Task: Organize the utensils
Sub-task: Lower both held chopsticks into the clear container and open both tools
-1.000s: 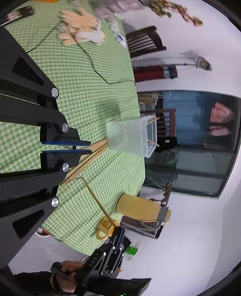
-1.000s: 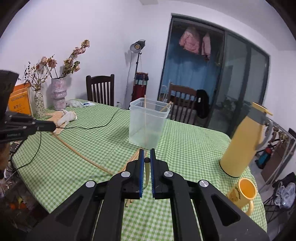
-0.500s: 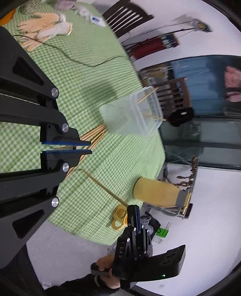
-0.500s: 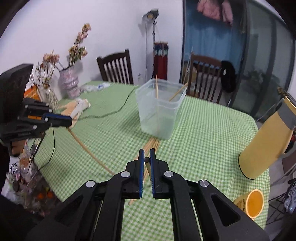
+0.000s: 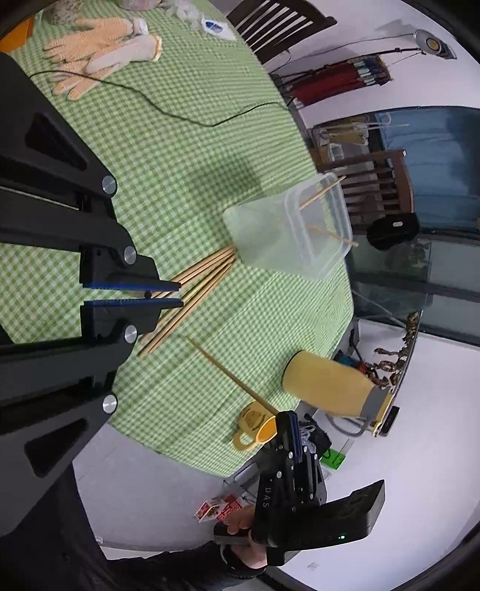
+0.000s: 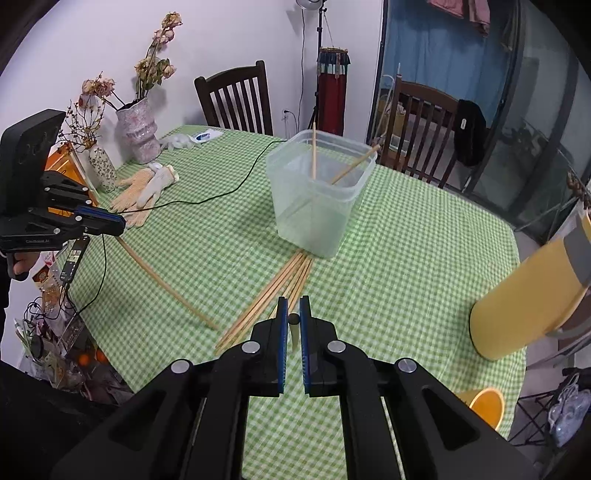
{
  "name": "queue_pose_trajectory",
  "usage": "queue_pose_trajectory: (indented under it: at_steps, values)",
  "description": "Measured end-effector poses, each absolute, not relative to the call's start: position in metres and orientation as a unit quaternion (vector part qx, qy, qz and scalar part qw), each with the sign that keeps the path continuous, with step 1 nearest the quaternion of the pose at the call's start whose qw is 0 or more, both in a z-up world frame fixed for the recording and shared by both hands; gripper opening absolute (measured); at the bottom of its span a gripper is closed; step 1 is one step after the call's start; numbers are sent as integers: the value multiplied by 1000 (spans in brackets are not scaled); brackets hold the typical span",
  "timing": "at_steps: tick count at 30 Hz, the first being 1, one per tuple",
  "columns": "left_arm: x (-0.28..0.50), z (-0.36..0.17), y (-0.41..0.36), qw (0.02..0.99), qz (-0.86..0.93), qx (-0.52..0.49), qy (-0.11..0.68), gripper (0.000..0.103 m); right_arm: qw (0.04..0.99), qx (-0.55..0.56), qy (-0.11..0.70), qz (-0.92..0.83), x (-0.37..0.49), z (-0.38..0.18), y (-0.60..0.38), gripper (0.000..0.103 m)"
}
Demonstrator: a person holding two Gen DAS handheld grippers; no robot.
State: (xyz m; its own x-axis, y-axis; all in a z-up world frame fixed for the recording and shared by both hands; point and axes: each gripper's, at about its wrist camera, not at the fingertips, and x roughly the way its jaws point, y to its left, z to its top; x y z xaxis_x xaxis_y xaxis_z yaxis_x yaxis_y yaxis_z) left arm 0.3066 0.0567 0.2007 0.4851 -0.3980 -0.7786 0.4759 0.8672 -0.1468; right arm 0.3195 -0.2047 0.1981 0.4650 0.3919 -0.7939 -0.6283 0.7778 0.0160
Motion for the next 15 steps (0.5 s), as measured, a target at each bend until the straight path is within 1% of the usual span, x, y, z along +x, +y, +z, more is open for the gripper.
queue_pose_trajectory:
  at_steps: [6, 10, 12, 15]
  values:
    - [320, 236, 61, 880, -246, 49, 404, 0, 852, -140, 401, 305, 336, 216, -201, 6]
    - [336, 287, 64, 904, -239, 51, 350, 0, 871, -135, 363, 304, 350, 254, -199, 6]
    - [344, 314, 64, 917, -236, 53, 319, 0, 884, -123, 330, 307, 358, 280, -196, 6]
    - [364, 351, 67, 930, -240, 25, 278, 0, 898, -104, 286, 318, 374, 315, -189, 6]
